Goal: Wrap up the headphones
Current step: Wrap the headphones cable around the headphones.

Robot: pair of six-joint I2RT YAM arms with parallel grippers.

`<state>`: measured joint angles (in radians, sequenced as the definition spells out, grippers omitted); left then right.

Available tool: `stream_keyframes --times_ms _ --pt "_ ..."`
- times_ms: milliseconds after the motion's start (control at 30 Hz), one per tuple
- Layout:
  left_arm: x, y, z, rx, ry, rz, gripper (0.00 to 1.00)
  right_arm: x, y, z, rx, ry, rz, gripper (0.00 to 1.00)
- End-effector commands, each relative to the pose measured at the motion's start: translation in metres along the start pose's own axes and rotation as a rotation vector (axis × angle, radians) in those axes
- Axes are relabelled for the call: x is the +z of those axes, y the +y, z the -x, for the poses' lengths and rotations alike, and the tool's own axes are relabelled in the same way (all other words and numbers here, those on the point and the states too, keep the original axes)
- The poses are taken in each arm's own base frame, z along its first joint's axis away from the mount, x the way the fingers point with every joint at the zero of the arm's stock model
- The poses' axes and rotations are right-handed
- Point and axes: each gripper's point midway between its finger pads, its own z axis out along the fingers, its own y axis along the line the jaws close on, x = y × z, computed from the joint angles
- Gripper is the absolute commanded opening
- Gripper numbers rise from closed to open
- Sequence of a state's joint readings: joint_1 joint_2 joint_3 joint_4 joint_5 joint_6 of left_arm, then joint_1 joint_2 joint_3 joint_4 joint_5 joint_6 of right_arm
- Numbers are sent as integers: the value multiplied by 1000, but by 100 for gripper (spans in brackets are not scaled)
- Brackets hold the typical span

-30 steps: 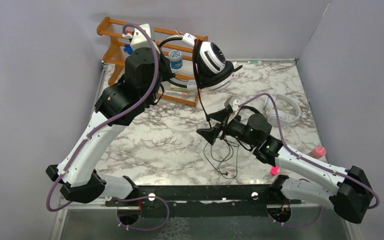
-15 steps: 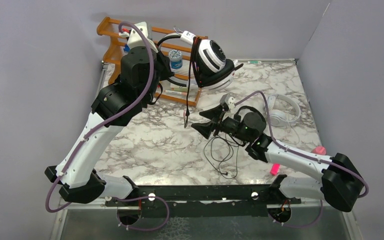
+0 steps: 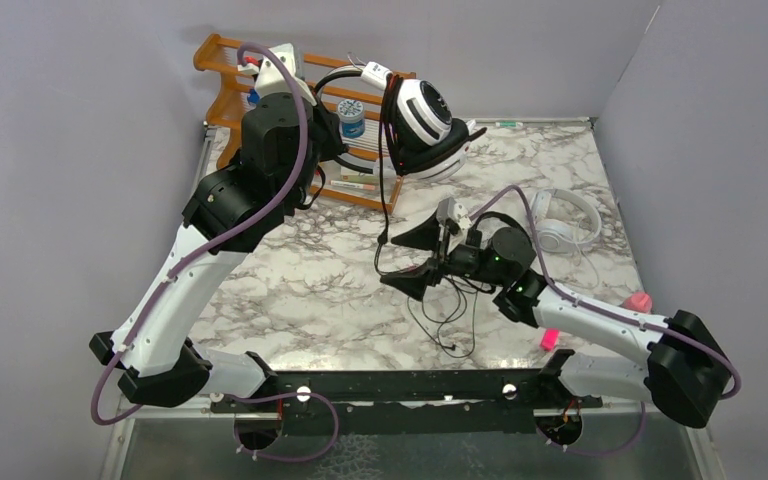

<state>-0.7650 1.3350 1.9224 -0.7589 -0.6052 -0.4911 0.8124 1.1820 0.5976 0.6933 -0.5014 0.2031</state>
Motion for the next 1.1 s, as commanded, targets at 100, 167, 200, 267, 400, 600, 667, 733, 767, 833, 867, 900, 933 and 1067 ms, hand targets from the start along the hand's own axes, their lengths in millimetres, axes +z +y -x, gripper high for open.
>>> stream_keyframes --times_ms 100,167,200,267,400,600,667,733,767,833,867,900,933,1067 --pt "-19 -14 39 -130 -98 -88 0 8 22 8 -3 15 153 91" --pt "-19 -15 39 -132 -99 -93 0 14 20 13 -9 7 155 90" --pt "-20 -15 39 -132 -99 -94 0 17 18 16 -10 0 147 89" --pt "-21 -15 41 -136 -102 -96 0 21 12 18 -11 -9 129 86" --pt "-22 -14 43 -135 -107 -94 0 32 15 11 15 -3 187 77" --pt "-20 -14 44 -129 -113 -88 0 44 20 4 67 -8 268 71" --pt "-21 -14 44 -130 -113 -90 0 46 22 2 79 -9 287 71" --pt "-21 -14 45 -132 -114 -93 0 47 24 -1 92 -6 307 71" --pt "-22 -14 46 -133 -115 -96 0 47 26 -2 95 -5 320 71" --pt "-22 -14 46 -134 -115 -96 0 46 28 -4 103 -4 337 72" --pt "-23 -14 46 -134 -116 -96 0 46 28 -6 107 -4 337 73" --pt "-23 -14 46 -136 -116 -97 0 46 28 -6 106 -7 334 74" --pt "-23 -14 46 -137 -115 -99 0 46 27 -6 106 -12 326 75" --pt "-24 -16 47 -144 -117 -110 0 49 18 -5 90 -17 276 77"
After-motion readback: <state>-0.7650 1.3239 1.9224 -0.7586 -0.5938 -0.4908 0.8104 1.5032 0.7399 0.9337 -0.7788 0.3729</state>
